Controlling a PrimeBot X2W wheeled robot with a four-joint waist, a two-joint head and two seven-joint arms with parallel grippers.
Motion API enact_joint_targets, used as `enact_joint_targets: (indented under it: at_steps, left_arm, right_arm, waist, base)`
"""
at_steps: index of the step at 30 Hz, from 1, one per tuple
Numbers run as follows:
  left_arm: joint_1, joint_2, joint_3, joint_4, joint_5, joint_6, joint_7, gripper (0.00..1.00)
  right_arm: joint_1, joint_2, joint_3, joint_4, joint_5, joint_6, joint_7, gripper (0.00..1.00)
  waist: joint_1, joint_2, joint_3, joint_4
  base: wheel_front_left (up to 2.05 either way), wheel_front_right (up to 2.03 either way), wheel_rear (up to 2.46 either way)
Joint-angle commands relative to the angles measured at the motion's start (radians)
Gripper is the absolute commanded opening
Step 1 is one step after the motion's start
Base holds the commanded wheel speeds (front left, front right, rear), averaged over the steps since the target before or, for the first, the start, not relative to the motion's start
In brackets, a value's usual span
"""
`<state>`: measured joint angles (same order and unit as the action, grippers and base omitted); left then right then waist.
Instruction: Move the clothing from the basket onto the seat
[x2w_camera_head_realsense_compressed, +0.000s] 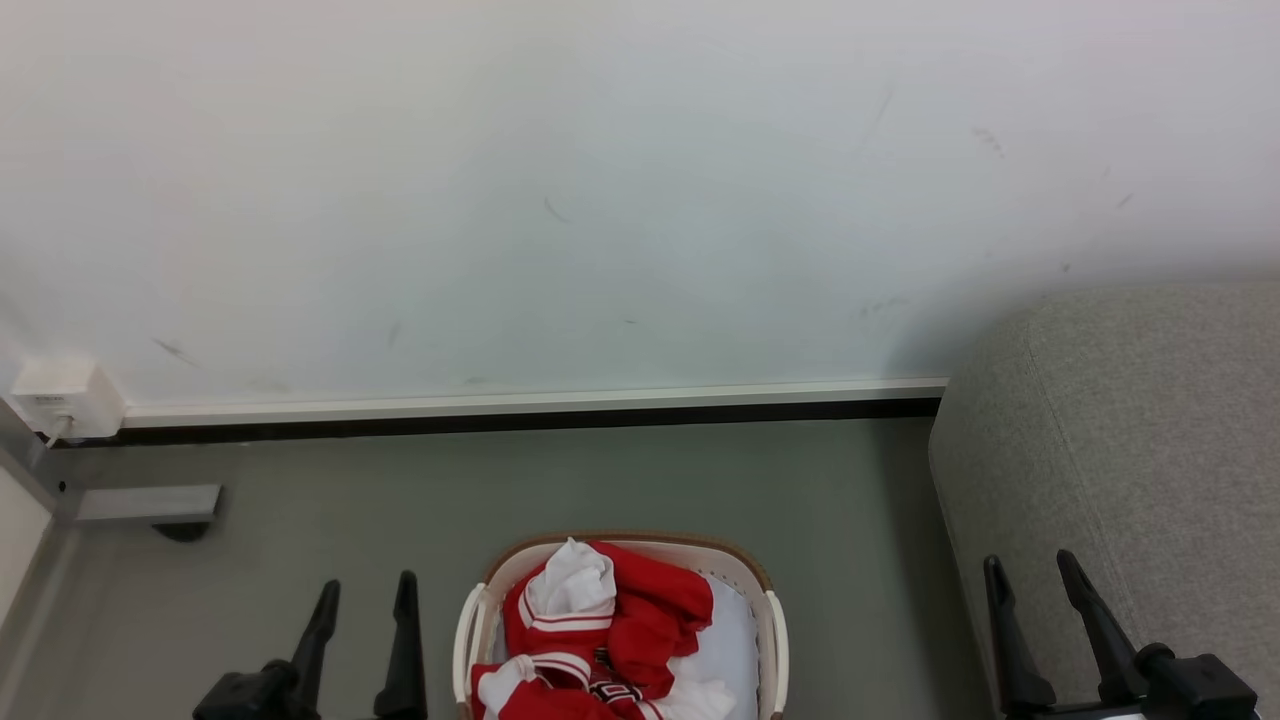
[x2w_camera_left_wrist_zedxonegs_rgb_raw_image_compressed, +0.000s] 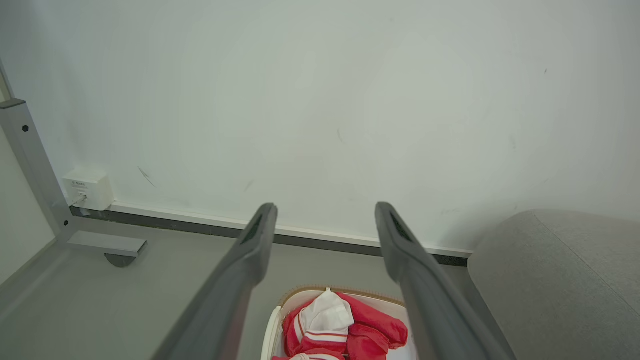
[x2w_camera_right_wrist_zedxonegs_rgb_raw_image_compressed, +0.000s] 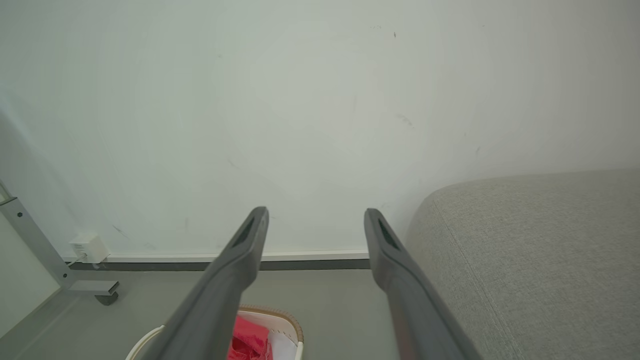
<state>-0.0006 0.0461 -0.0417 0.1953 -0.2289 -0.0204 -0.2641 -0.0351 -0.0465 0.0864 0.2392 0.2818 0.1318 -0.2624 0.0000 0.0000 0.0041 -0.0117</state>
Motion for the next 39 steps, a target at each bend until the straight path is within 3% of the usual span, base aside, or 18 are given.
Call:
enact_joint_targets:
  at_steps: [1,17,21,32,39]
  left_arm:
    - [0.004,0.008,0.003,0.004,0.011,0.000,-0.001,1.00]
    - [-0.006,0.007,-0.005,0.021,-0.002,-0.007,-0.001,1.00]
    - [-0.029,0.007,-0.027,0.046,0.008,-0.031,-0.001,1.00]
    - [-0.204,0.048,-0.157,0.264,0.074,-0.101,0.005,1.00]
    - [-0.329,0.114,-0.271,0.412,0.092,-0.110,0.125,1.00]
  right_arm:
    - [0.006,-0.007,-0.005,0.003,0.002,-0.002,-0.004,1.00]
    - [-0.004,-0.007,-0.007,-0.002,0.015,-0.002,-0.004,1.00]
    - [-0.027,-0.006,-0.007,-0.012,0.012,-0.002,-0.004,1.00]
    - [-0.120,-0.006,0.020,-0.069,0.041,-0.002,-0.004,1.00]
    - [-0.188,-0.006,0.043,-0.121,0.084,-0.002,-0.004,1.00]
  waist:
    - [0.0000,0.0000,0.001,0.000]
    - [0.0000,0.0000,0.023,-0.009]
    - [0.0000,0.0000,0.064,-0.018]
    - [0.0000,0.0000,0.244,-0.079]
    - [0.0000,0.0000,0.356,-0.139]
  base:
    - [0.00,0.00,0.00]
    - [0.00,0.00,0.00]
    - [0.00,0.00,0.00]
    - [0.00,0.00,0.00]
    - [0.00,0.00,0.00]
